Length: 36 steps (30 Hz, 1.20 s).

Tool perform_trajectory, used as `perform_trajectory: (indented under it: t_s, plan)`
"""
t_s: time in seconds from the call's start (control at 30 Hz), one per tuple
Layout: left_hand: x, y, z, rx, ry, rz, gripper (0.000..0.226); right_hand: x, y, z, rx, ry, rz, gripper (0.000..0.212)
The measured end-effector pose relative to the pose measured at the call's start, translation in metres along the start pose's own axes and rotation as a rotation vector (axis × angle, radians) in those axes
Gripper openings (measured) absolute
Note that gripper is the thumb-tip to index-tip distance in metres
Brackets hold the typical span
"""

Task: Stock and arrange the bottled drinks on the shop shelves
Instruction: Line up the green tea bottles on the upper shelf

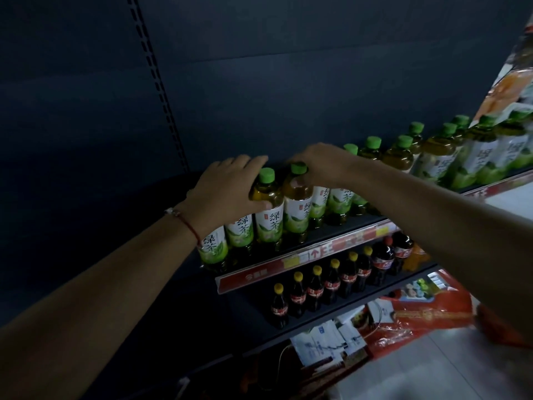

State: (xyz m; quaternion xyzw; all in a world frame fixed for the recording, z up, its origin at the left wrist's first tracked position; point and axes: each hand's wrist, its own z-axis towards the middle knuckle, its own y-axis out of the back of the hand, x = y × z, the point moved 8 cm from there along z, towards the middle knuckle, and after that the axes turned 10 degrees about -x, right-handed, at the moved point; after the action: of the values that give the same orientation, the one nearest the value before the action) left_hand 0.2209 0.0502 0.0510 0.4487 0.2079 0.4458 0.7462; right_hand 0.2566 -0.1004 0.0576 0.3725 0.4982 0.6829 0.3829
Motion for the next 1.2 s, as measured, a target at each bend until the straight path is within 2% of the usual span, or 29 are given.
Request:
perform_trajectory:
  t_s: [0.13, 0.33, 0.47, 0.57, 0.6, 0.63, 0.7, 0.77, 1.07, 1.2]
  plan:
    - [-0.017, -0.020, 0.015, 0.049, -0.011, 0.023, 0.093, -0.007, -0.005, -0.002, -0.034, -0.004, 0.055, 0.051]
    - [-0.017, -0.025, 0.013, 0.015, 0.013, 0.050, 0.087, -0.009, -0.006, -0.006, -0.125, -0.007, 0.143, 0.056]
    - [-0.022, -0.026, 0.016, -0.008, 0.028, 0.078, 0.091, -0.011, 0.001, -0.009, -0.093, 0.022, 0.210, 0.047]
    - [-0.040, -0.025, 0.026, -0.058, 0.026, 0.078, 0.098, -0.034, 0.033, -0.006, -0.253, -0.058, 0.240, 0.045]
    - [-0.046, -0.027, 0.031, -0.058, 0.030, 0.078, 0.100, -0.043, 0.038, -0.003, -0.258, -0.103, 0.215, 0.046]
    - [-0.053, -0.030, 0.036, -0.050, 0.031, 0.087, 0.101, -0.050, 0.035, 0.001, -0.197, -0.130, 0.159, 0.046]
    - [-0.061, -0.037, 0.043, -0.025, 0.033, 0.128, 0.102, -0.057, 0.013, 0.008, 0.042, -0.154, 0.039, 0.047]
    - [-0.062, -0.041, 0.047, -0.002, 0.053, 0.153, 0.100, -0.060, -0.004, 0.011, 0.179, -0.157, 0.035, 0.046]
    - [-0.064, -0.047, 0.048, 0.030, 0.112, 0.192, 0.096, -0.071, -0.001, 0.008, 0.203, 0.069, 0.025, 0.031]
    - [-0.062, -0.049, 0.048, 0.045, 0.146, 0.164, 0.099, -0.073, -0.002, 0.004, 0.119, 0.139, -0.018, 0.043]
